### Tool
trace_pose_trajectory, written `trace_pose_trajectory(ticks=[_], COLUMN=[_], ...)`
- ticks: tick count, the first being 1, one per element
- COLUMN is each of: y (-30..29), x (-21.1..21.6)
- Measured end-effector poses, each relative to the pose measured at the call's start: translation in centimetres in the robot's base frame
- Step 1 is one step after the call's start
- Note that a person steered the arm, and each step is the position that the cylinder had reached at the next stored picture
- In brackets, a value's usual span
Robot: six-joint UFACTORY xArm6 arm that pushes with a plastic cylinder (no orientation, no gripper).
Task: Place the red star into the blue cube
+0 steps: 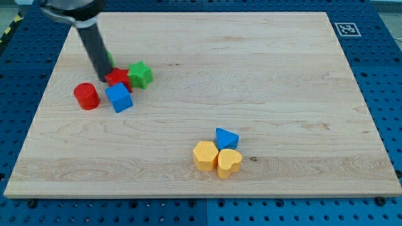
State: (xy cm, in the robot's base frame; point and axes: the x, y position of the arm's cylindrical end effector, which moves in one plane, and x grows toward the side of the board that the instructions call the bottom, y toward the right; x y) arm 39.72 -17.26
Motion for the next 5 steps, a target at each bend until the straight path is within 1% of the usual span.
trace_pose_trajectory(ticks=[1, 2, 3, 4, 5], y=[4.0, 6.6, 6.2, 2.3, 0.6], x=[0.0, 0.0, 0.3, 0.3, 0.6])
